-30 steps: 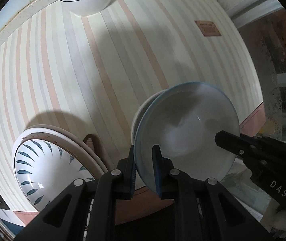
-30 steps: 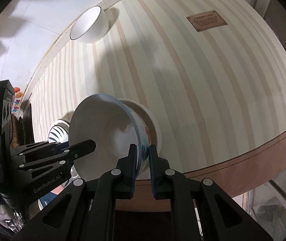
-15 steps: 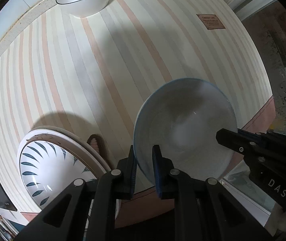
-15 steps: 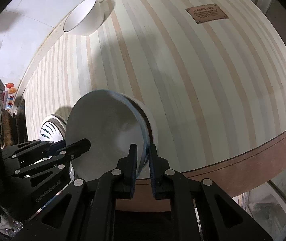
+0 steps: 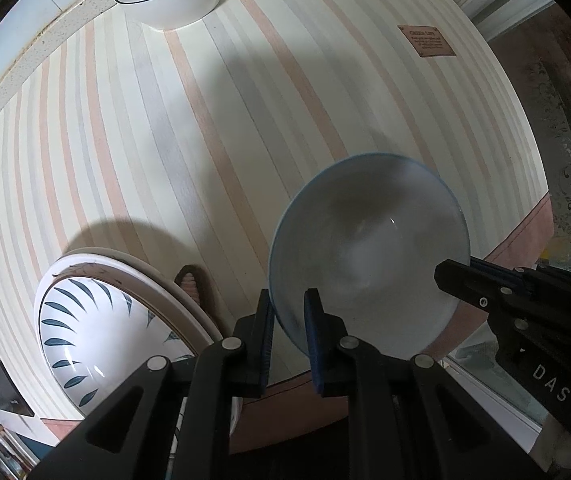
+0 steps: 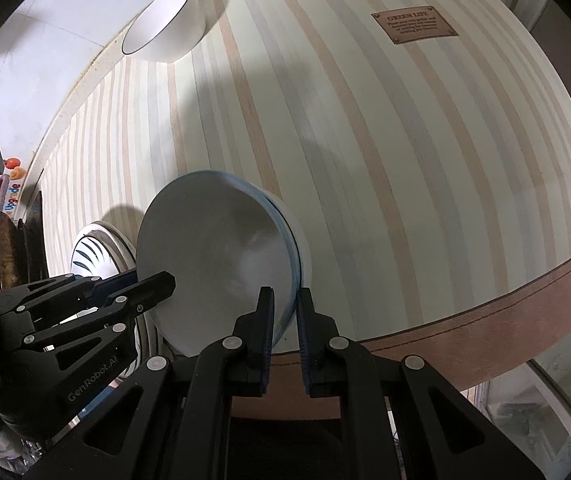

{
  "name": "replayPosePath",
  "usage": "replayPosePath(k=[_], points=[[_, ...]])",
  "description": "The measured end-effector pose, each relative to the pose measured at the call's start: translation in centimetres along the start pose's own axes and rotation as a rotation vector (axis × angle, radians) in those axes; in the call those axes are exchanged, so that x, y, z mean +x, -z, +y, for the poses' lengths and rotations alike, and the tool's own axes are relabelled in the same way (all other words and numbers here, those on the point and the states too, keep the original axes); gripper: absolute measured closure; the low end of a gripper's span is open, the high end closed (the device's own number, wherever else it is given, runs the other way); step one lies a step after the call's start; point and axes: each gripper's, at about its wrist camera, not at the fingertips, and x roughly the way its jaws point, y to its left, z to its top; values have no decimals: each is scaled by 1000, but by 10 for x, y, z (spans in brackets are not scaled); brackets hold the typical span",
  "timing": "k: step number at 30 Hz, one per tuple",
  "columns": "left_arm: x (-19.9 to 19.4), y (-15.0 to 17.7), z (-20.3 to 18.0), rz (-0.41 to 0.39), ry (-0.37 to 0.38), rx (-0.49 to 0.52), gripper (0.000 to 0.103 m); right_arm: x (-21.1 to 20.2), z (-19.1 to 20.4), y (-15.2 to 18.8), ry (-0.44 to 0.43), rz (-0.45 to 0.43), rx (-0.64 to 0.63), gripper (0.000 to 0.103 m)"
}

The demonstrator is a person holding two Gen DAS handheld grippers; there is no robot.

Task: Organize plates and bowls
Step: 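Carry the nested bowls beside the plate stack and lower them, then open both grippers and release the nested bowls, then reach both grippers to the black-rimmed white bowl and pinch its rim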

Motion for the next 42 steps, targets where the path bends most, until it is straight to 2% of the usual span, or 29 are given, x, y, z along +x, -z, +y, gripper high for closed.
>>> replayPosePath(k=[9,11,12,13,15,18,21,24,27,30,33,36,39,41,42], points=[[-10,4,-1,-9,-18,17,88,-5,3,-1,23,22,-7,90],[-19,8,1,-18,-20,6,88,-12,7,3,35,16,-19,87],[-23,10,2,-27,-20,4,88,-15,8,5,38,11,-25,75],[-29,12,2,-40,-22,3,85,-19,10,7,46,4,-36,57],[-41,16,2,-61,-32,8,82,-27,14,11,66,-10,-58,37],[-57,21,0,-99,-30,25,76,-40,19,13,69,-20,-84,34],[-71,20,3,-114,6,28,71,-53,21,13,54,-27,-95,28],[-80,11,12,-127,43,3,69,-71,24,5,46,-59,-105,28],[-87,-11,24,-147,65,-34,69,-90,28,-13,22,-117,-109,27],[-91,-41,49,-175,86,-106,69,-97,36,-48,8,-176,-116,27],[-90,-78,84,-218,114,-193,69,-84,43,-98,-8,-205,-113,27],[-80,-121,114,-266,148,-260,69,-55,49,-155,-137,-181,-100,27],[-60,-163,142,-247,202,-322,69,-29,54,-199,-158,-172,-79,28],[-49,-185,159,-241,220,-348,70,-15,62,-226,-169,-183,-80,35],[-44,-192,163,-232,221,-352,70,-10,64,-237,-187,-180,-73,46]])
